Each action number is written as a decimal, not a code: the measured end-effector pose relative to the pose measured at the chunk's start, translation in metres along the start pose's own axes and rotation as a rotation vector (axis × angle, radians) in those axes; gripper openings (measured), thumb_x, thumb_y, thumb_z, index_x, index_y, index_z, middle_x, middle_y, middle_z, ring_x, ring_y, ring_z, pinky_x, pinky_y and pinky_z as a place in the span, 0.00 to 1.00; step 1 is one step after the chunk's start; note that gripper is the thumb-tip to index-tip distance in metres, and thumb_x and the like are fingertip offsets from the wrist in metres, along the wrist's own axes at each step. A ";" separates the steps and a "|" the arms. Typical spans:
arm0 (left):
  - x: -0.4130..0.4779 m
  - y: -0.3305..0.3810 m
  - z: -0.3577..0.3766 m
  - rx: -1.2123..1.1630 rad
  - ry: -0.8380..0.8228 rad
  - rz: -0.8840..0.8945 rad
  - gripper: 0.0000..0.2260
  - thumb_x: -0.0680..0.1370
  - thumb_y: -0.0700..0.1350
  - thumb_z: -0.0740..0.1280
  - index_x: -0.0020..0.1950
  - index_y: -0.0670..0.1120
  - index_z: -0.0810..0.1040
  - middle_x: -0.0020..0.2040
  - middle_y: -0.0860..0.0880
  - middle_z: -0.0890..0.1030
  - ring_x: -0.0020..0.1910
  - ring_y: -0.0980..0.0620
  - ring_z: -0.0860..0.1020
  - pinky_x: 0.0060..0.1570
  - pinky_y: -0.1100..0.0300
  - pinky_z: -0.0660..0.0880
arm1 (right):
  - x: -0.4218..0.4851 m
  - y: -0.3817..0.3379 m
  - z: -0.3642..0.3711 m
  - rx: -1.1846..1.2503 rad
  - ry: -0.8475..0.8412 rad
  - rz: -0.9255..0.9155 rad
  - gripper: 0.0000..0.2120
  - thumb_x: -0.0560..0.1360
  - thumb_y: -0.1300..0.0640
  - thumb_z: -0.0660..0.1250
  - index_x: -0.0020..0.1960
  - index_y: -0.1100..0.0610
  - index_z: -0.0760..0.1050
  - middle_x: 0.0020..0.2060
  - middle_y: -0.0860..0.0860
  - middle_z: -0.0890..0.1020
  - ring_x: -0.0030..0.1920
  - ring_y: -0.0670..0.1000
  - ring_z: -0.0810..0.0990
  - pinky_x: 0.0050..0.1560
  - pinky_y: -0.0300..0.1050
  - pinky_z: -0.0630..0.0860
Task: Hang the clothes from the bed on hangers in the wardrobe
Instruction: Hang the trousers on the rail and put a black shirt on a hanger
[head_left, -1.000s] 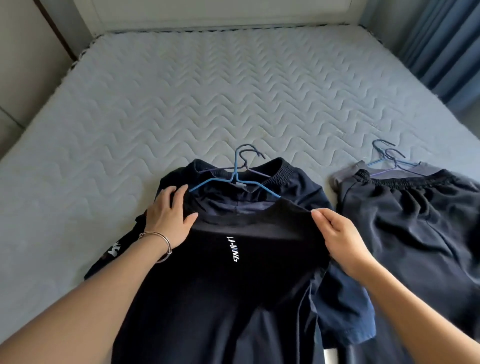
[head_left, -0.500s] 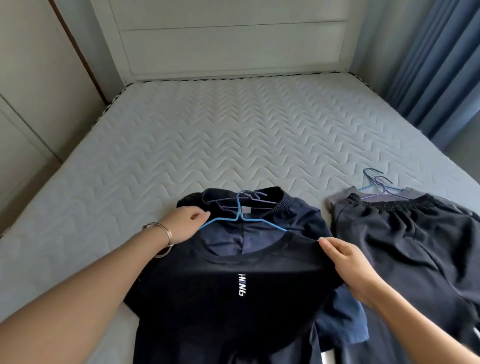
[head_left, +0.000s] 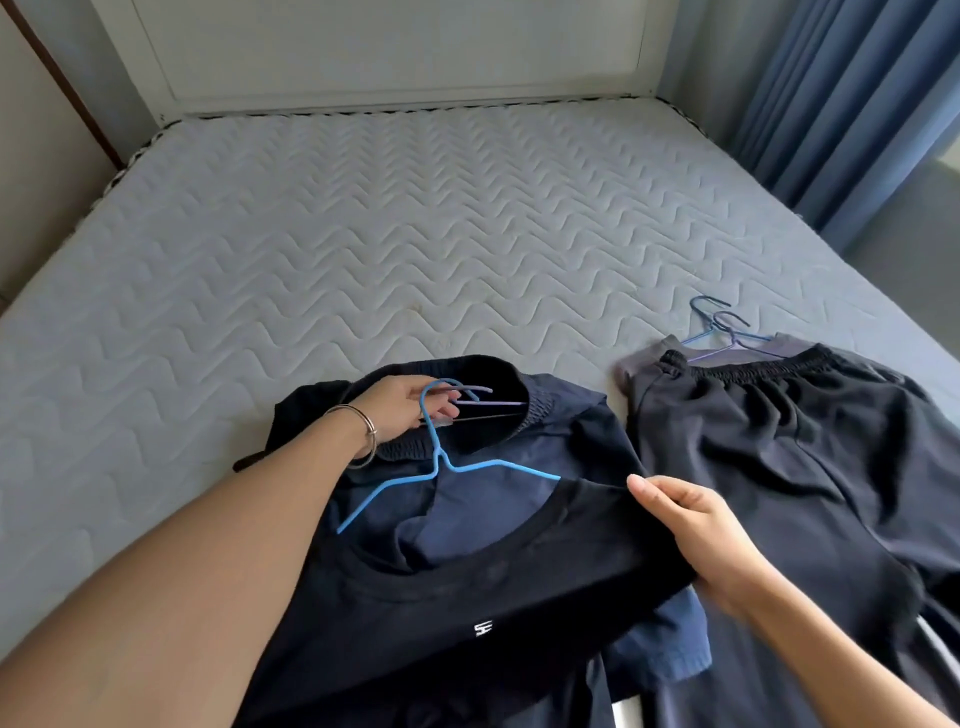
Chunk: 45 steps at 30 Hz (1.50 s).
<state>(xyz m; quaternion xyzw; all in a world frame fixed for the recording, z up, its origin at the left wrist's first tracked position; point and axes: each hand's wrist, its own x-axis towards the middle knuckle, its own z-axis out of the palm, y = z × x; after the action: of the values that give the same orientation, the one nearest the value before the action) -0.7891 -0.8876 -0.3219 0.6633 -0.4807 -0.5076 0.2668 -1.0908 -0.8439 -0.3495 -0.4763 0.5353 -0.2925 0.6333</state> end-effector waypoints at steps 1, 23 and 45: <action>0.003 0.000 0.000 -0.053 -0.018 -0.003 0.12 0.79 0.38 0.60 0.61 0.38 0.75 0.42 0.49 0.79 0.35 0.63 0.80 0.34 0.75 0.75 | 0.003 0.001 0.003 0.022 0.004 -0.001 0.23 0.59 0.36 0.71 0.36 0.57 0.77 0.35 0.56 0.73 0.37 0.52 0.71 0.37 0.42 0.70; -0.189 -0.020 -0.084 0.440 -0.226 -0.067 0.12 0.80 0.45 0.59 0.44 0.60 0.77 0.29 0.66 0.80 0.39 0.67 0.74 0.44 0.76 0.67 | -0.065 -0.063 0.036 -0.132 -0.361 0.316 0.20 0.68 0.45 0.66 0.46 0.61 0.82 0.42 0.52 0.86 0.42 0.49 0.84 0.48 0.42 0.76; -0.082 -0.264 0.050 0.667 0.918 -0.138 0.19 0.71 0.54 0.56 0.39 0.47 0.83 0.42 0.48 0.83 0.47 0.49 0.71 0.42 0.45 0.72 | 0.091 0.095 0.154 -1.382 -0.273 0.045 0.02 0.73 0.51 0.61 0.41 0.45 0.71 0.51 0.48 0.80 0.61 0.53 0.70 0.54 0.48 0.61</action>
<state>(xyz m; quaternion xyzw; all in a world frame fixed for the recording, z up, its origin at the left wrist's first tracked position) -0.7411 -0.7018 -0.5271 0.8940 -0.4054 -0.0044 0.1910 -0.9335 -0.8439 -0.4768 -0.7908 0.5238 0.1899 0.2533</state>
